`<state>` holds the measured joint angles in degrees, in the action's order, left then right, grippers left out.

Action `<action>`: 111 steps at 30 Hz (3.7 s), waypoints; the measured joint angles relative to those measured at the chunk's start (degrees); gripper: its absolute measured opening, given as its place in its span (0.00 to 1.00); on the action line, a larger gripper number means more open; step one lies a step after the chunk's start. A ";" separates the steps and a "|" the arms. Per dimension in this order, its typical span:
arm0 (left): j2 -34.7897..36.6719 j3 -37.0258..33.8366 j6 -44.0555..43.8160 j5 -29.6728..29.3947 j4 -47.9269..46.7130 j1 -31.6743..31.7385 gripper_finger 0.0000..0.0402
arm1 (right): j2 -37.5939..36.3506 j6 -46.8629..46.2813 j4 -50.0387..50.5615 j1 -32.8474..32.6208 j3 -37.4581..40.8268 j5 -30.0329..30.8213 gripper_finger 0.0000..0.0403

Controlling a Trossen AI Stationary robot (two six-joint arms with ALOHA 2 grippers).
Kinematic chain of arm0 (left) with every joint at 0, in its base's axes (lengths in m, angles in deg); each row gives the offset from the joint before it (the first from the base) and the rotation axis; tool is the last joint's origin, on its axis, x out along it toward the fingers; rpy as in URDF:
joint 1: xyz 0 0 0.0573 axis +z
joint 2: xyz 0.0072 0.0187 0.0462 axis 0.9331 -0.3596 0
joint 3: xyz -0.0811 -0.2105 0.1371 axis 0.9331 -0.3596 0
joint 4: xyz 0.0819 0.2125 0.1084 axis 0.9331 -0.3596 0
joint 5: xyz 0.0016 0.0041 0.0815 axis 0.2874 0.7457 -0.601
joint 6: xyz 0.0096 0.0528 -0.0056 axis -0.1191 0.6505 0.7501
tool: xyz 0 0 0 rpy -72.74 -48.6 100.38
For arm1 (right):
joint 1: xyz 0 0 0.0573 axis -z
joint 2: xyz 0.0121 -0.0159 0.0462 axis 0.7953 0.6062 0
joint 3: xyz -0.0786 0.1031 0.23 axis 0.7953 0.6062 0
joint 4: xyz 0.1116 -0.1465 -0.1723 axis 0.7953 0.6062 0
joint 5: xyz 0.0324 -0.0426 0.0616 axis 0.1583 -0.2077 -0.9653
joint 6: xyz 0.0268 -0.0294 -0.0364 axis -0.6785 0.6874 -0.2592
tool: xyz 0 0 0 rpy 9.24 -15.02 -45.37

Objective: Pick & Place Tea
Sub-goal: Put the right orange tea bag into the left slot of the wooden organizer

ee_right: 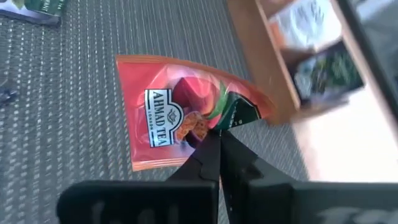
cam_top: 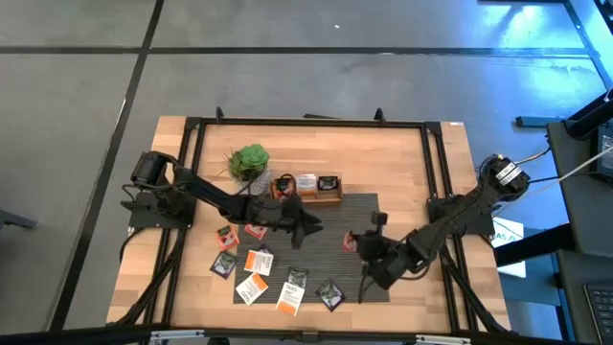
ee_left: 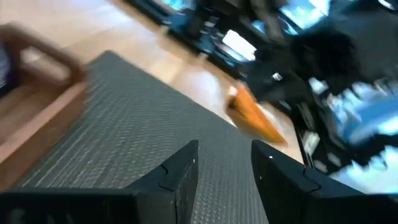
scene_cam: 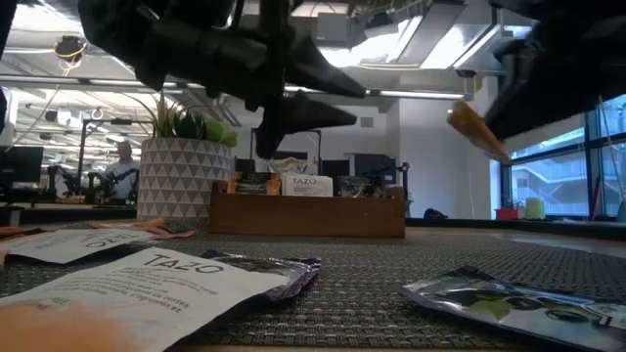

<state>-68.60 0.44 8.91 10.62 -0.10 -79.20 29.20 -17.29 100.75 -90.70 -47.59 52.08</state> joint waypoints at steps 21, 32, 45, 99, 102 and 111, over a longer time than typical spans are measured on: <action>0.00 -0.05 -7.50 -2.44 0.89 0.41 0.37 | -0.09 25.61 -16.97 15.40 -0.04 -12.64 0.03; -0.02 -0.05 -6.74 -2.78 0.52 1.55 0.37 | -0.11 30.26 -21.16 19.53 -0.04 -15.97 0.03; -0.02 0.03 -6.66 2.21 0.17 3.73 0.24 | -0.11 30.57 -21.36 19.68 -0.04 -18.13 0.03; 1.79 -0.05 58.08 13.33 4.01 -2.55 0.01 | -6.86 6.49 -18.92 18.55 -0.11 -42.15 0.51; 1.79 -0.05 58.84 12.95 4.00 -2.54 0.01 | -6.86 7.44 -16.04 17.59 -0.09 -42.14 0.51; 1.79 -0.05 59.10 12.29 4.04 -2.56 0.01 | -6.80 10.58 -20.23 15.24 -0.02 -32.82 0.51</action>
<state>-66.81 0.39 68.00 22.91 3.93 -81.76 22.40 -6.71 80.52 -75.46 -47.60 19.27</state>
